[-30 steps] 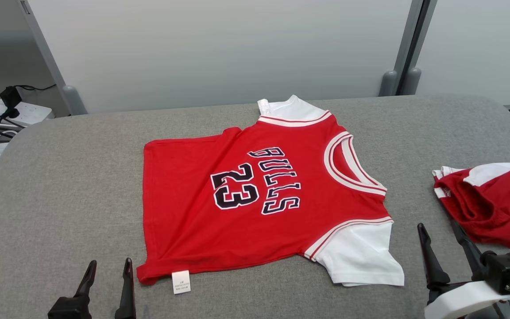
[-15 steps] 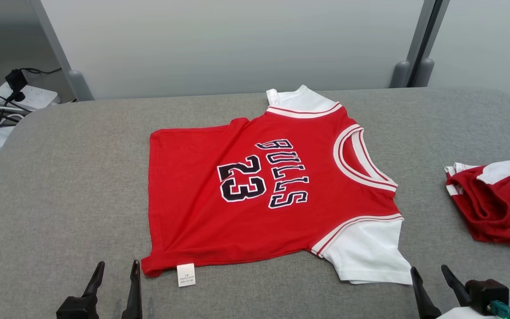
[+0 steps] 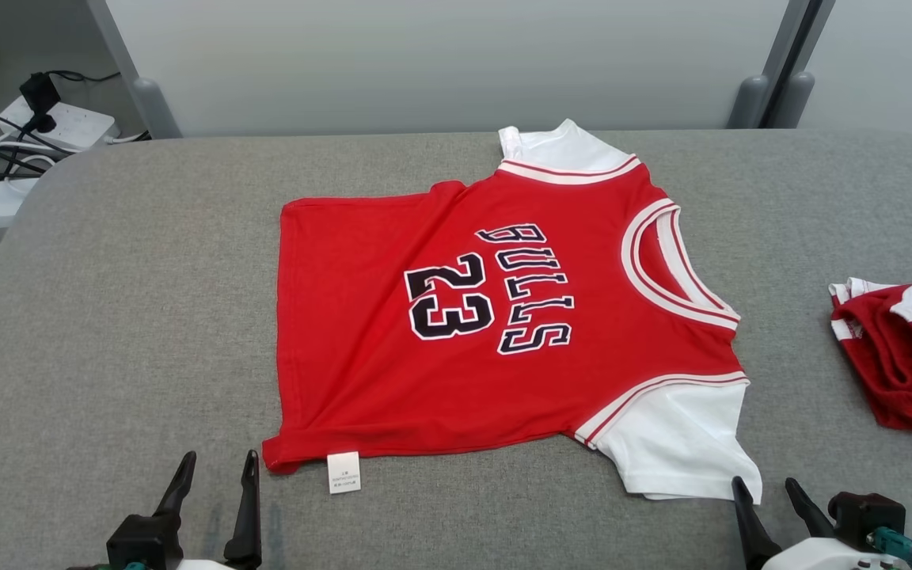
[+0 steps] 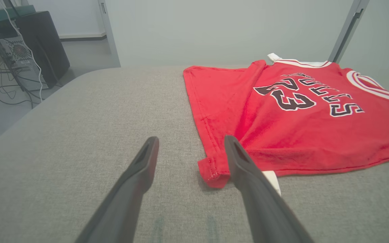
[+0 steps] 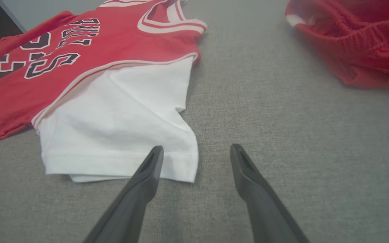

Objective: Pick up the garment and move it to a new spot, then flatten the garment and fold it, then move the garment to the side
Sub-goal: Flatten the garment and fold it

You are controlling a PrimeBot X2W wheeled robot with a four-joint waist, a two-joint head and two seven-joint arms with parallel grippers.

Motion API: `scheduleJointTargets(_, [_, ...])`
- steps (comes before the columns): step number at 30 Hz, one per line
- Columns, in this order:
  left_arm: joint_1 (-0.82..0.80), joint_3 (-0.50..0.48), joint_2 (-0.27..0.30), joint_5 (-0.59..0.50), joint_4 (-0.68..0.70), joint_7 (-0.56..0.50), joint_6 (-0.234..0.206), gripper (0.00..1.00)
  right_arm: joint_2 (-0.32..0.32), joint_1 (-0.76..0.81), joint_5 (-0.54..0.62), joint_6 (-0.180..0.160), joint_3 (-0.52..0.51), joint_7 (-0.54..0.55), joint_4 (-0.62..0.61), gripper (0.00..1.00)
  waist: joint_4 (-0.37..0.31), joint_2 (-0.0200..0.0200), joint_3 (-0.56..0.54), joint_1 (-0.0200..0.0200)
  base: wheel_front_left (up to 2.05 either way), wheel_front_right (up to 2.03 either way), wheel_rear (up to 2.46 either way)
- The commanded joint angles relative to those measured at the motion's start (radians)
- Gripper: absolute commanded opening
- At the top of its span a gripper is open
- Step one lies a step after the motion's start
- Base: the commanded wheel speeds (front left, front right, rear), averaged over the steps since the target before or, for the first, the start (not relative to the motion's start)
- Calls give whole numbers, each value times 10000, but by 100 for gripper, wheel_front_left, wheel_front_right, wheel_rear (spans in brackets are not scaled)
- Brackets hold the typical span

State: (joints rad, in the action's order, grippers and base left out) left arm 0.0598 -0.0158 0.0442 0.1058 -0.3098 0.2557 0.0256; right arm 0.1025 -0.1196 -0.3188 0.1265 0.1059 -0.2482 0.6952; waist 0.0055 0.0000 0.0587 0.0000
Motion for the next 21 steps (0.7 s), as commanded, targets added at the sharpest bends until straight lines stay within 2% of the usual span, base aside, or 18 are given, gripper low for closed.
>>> scheduleJointTargets(1, [-577, -284, 60, -48, 202, 61, 45, 100, 85, -366, -127, 42, 234, -135, -120, 100, 43, 0, 74, 0, 0, 0, 0])
scheduleJointTargets(2, [-603, -278, 60, -56, 202, 61, 52, 100, 73, -398, -163, 42, 251, -135, -76, 98, 57, 0, 114, 0, 0, 0, 0])
scheduleJointTargets(4, [-651, -266, 60, -77, 206, 61, 70, 100, 50, -462, -228, 42, 291, -135, 33, 87, 88, 0, 190, 0, 0, 0, 0])
scheduleJointTargets(5, [-680, -262, 60, -89, 208, 61, 79, 100, 42, -500, -274, 42, 323, -135, 111, 85, 104, 0, 220, 0, 0, 0, 0])
scheduleJointTargets(12, [-843, -254, 60, -155, 208, 61, 134, 100, 7, -746, -691, 42, 508, -135, 800, 46, 203, 0, 417, 0, 0, 0, 0])
scheduleJointTargets(13, [-871, -254, 60, -148, 203, 61, 137, 100, 17, -786, -737, 42, 537, -135, 843, 32, 208, 0, 440, 0, 0, 0, 0])
scheduleJointTargets(14, [-895, -258, 60, -136, 199, 61, 137, 100, 25, -821, -783, 42, 555, -135, 859, 0, 206, 0, 456, 0, 0, 0, 0])
scheduleJointTargets(21, [-992, -167, 60, 141, 56, 61, 89, 100, 416, -732, -732, 42, 96, -135, 461, 0, 85, 0, 372, 0, 0, 0, 0])
